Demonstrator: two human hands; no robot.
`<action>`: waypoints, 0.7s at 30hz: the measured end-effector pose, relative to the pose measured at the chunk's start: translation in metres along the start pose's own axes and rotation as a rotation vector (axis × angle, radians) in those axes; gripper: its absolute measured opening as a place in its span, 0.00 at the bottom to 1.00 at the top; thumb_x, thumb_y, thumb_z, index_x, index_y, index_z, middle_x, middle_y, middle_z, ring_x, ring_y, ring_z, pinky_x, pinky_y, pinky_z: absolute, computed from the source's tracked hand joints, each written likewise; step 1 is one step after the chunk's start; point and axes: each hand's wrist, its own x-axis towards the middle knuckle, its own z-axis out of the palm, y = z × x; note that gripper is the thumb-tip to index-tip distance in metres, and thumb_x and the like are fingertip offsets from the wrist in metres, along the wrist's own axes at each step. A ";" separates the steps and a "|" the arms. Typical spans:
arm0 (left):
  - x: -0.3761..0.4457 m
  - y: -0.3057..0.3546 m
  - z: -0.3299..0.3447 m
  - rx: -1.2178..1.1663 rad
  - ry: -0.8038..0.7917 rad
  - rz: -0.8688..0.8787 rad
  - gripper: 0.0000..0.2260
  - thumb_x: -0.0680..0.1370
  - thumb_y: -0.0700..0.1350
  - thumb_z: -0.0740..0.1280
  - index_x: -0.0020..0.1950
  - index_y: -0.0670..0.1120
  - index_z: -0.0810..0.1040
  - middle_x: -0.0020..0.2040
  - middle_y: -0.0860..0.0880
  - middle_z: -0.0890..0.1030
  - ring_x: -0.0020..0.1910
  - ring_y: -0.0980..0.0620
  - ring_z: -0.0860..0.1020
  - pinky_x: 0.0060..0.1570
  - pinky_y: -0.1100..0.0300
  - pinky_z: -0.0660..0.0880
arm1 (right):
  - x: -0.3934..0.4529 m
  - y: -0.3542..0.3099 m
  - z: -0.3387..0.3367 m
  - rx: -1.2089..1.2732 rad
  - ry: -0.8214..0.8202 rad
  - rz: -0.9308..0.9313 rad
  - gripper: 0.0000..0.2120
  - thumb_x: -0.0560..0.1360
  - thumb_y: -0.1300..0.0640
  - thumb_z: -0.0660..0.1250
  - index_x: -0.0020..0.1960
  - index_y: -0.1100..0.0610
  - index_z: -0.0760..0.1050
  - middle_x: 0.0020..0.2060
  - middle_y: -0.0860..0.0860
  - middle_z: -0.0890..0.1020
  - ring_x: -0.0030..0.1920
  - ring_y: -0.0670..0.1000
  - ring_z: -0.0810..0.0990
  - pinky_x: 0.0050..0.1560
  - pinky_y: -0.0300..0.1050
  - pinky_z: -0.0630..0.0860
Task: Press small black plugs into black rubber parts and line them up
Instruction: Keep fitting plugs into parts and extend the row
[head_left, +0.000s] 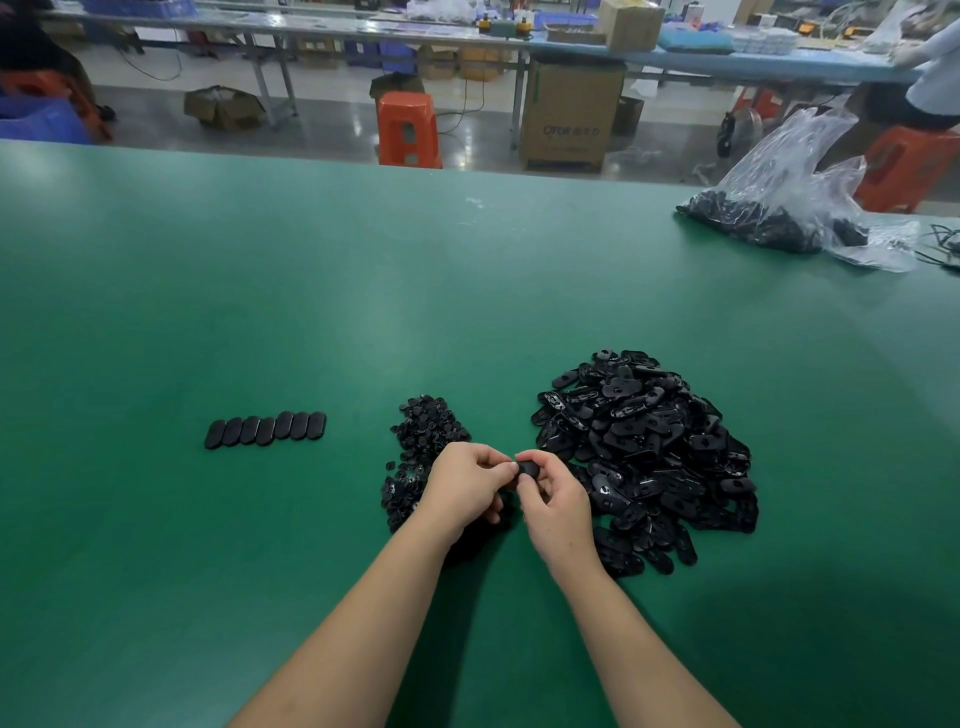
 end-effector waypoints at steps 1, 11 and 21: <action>0.000 0.000 0.000 -0.014 -0.007 -0.008 0.04 0.79 0.40 0.70 0.45 0.44 0.84 0.22 0.50 0.77 0.21 0.53 0.73 0.23 0.61 0.73 | 0.000 0.000 0.000 0.002 0.004 -0.001 0.10 0.78 0.64 0.66 0.50 0.49 0.79 0.30 0.36 0.79 0.29 0.40 0.73 0.33 0.31 0.67; -0.003 0.002 -0.001 -0.084 -0.030 -0.039 0.03 0.79 0.36 0.68 0.48 0.38 0.82 0.23 0.50 0.76 0.20 0.54 0.73 0.23 0.61 0.73 | -0.001 0.000 0.000 -0.001 0.001 0.007 0.08 0.79 0.62 0.67 0.52 0.50 0.79 0.34 0.42 0.82 0.33 0.40 0.76 0.38 0.36 0.71; 0.001 -0.004 0.000 0.069 0.006 0.011 0.03 0.76 0.39 0.70 0.42 0.43 0.81 0.26 0.46 0.80 0.22 0.48 0.76 0.25 0.58 0.77 | -0.001 0.004 0.001 -0.006 -0.042 0.016 0.08 0.81 0.58 0.65 0.50 0.46 0.79 0.32 0.39 0.80 0.32 0.43 0.74 0.39 0.45 0.71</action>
